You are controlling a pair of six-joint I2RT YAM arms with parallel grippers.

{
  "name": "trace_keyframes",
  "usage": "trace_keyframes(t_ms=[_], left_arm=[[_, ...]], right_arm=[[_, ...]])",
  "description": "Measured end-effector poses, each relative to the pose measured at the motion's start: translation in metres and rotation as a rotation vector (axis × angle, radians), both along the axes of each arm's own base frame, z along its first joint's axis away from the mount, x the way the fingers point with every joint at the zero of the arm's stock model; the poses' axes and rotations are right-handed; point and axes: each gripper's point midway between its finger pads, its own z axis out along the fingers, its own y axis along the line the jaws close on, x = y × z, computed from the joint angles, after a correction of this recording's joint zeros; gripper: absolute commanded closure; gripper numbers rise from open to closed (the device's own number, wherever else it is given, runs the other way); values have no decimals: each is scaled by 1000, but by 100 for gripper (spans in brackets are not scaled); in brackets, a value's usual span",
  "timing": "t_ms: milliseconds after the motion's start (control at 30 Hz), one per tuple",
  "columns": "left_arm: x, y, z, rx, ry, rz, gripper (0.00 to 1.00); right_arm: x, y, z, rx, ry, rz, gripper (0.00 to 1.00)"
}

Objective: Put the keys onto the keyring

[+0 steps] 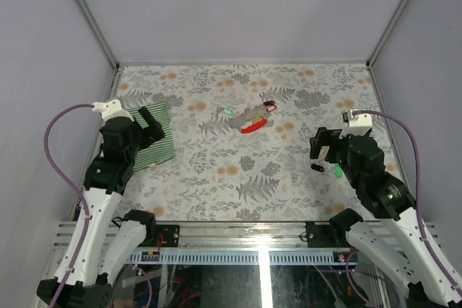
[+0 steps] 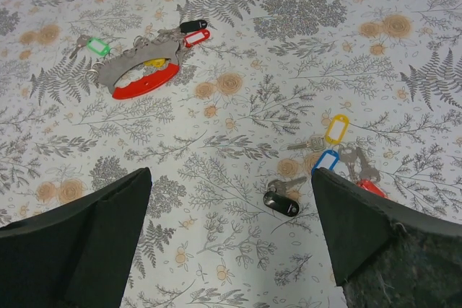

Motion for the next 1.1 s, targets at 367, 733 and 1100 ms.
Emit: trace_keyframes(t_ms=[367,733,1100], left_arm=[[0,-3,-3,-9,6,-16,0],[2,-5,-12,-13,37,-21,0],[0,-14,-17,-19,36,-83,0]], right_arm=[[2,8,0,-31,52,45,1],[36,39,-40,-152,320,117,1],[86,112,-123,-173,608,317,3]])
